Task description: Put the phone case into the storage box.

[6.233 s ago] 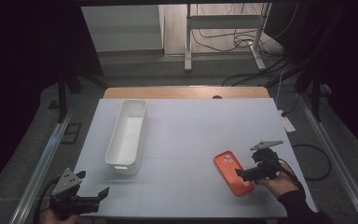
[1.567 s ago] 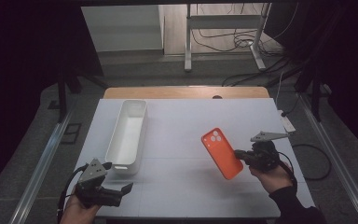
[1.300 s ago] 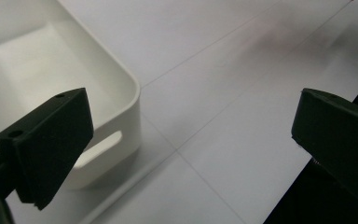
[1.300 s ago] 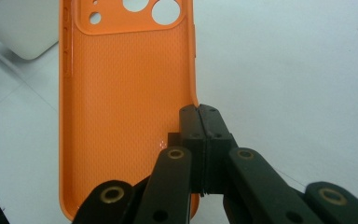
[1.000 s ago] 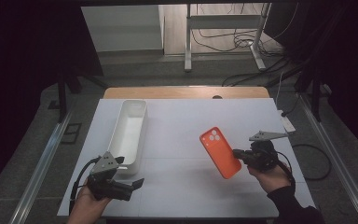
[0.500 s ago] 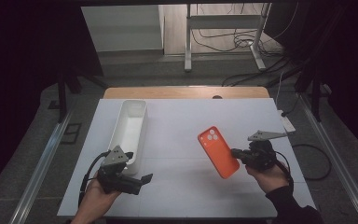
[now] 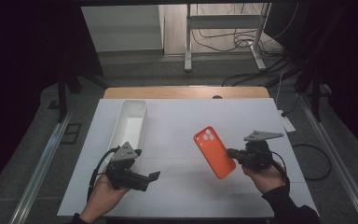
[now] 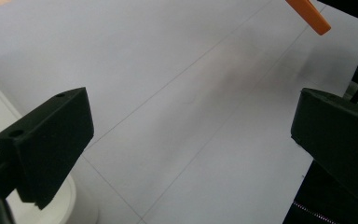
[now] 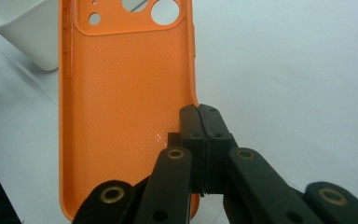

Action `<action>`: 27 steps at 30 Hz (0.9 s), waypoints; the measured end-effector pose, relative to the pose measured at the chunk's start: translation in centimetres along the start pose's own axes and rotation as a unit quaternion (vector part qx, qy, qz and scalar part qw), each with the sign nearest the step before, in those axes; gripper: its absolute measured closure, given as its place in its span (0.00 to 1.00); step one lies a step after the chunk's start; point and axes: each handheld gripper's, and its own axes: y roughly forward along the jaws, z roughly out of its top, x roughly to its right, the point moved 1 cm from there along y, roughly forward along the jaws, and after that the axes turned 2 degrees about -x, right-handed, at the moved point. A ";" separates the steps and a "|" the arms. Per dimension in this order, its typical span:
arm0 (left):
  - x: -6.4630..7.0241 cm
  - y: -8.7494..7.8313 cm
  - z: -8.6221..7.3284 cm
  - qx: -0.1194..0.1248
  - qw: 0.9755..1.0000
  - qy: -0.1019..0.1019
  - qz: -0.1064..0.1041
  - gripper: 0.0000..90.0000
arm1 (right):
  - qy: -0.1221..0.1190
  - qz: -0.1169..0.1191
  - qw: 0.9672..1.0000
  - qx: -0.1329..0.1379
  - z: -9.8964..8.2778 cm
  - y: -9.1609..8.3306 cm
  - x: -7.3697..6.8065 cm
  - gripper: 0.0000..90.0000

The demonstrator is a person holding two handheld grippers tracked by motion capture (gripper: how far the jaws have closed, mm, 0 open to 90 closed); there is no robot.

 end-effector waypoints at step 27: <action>-0.4 3.0 1.9 -0.022 0.998 -0.026 -0.059 0.00 | -0.015 0.009 1.000 0.005 0.3 0.8 -1.6 0.98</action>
